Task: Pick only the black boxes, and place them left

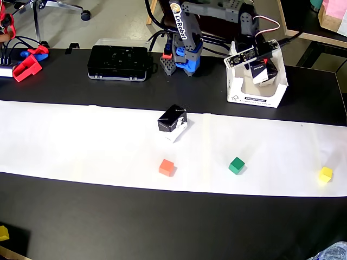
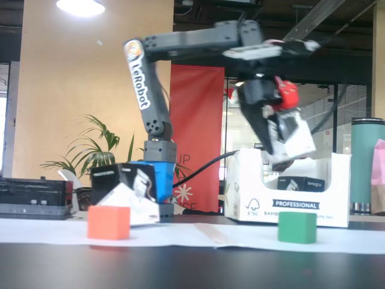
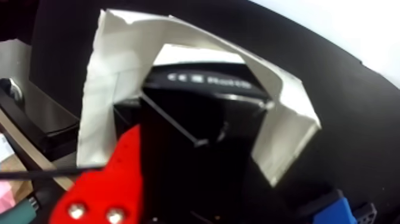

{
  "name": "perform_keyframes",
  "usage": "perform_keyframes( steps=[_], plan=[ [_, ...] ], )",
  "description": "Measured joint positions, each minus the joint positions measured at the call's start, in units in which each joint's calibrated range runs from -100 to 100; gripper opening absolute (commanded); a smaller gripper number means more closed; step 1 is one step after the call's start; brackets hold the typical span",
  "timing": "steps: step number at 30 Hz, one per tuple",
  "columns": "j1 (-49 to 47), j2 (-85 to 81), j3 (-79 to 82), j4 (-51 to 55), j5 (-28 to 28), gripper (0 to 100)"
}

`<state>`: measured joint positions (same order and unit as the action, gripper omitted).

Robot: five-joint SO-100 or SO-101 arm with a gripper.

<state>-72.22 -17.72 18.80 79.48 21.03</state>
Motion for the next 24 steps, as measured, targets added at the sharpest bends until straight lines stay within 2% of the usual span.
perform_keyframes(
  steps=[3,5,10,15,19,24],
  plan=[
    [-0.18,4.35,-2.38,-0.08,0.0,41],
    [-1.94,4.35,-2.38,-0.08,0.0,48],
    [-5.08,1.15,-2.38,0.84,0.1,48],
    [-4.71,-14.77,-2.38,1.27,7.33,48],
    [5.72,-29.2,-2.38,1.35,12.99,48],
    [29.44,-39.38,-2.38,1.35,13.63,49]
  ],
)
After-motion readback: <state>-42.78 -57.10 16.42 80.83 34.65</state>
